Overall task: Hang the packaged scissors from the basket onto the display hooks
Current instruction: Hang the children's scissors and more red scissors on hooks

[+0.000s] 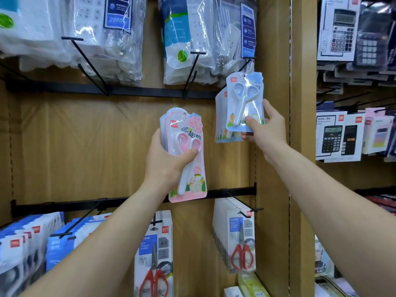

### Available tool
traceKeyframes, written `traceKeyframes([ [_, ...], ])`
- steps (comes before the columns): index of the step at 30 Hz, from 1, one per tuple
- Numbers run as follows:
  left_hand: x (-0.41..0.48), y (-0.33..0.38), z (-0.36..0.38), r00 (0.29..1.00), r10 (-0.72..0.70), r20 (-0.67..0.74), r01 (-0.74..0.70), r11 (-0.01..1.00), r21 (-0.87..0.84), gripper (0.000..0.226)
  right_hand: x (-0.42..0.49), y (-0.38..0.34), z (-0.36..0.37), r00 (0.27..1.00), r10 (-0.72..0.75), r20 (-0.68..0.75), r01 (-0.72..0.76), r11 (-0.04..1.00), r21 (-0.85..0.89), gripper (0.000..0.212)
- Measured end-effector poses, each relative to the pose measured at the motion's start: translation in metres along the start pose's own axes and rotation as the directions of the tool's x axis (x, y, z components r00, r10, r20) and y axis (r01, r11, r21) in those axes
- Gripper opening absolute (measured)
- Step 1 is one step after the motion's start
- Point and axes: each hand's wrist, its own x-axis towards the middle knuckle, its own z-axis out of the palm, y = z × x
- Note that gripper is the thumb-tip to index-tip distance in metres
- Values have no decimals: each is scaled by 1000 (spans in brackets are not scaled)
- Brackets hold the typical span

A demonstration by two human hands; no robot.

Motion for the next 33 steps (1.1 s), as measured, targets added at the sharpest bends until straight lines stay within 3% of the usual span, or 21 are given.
traceKeyframes([
  [10,-3,0,-8,1000,-5,-21,5,999,37,56,-1,4,2,998,-1,-67,2,1000,14,64],
  [15,-3,2,-9,1000,7,-6,-7,1000,25,55,5,2,1,997,8,-75,-8,1000,5,38],
  [18,0,4,-9,1000,17,-8,-17,999,27,54,16,1,3,998,17,-55,-22,996,-84,31],
  [20,1,5,-9,1000,17,-9,-17,1000,25,57,20,-1,7,998,66,-17,-68,981,-184,37],
  [23,2,6,-9,1000,18,-11,-18,999,27,58,21,8,11,987,156,23,-127,870,-477,70],
  [25,2,6,-9,1000,11,-10,-10,999,32,57,0,9,15,992,122,32,-86,840,-536,62],
  [27,1,4,-8,1000,-6,-9,6,1000,22,55,-38,7,22,983,107,151,-28,893,-450,40],
  [30,-3,2,-5,999,-41,-26,41,999,-12,52,-99,4,35,865,195,462,-82,964,-253,39],
  [31,-5,1,-2,998,-48,-29,48,999,-25,51,-110,9,38,841,193,506,-86,970,-227,44],
  [33,-9,2,1,997,-69,-27,67,996,-59,49,-121,16,42,873,163,460,-71,975,-211,50],
])
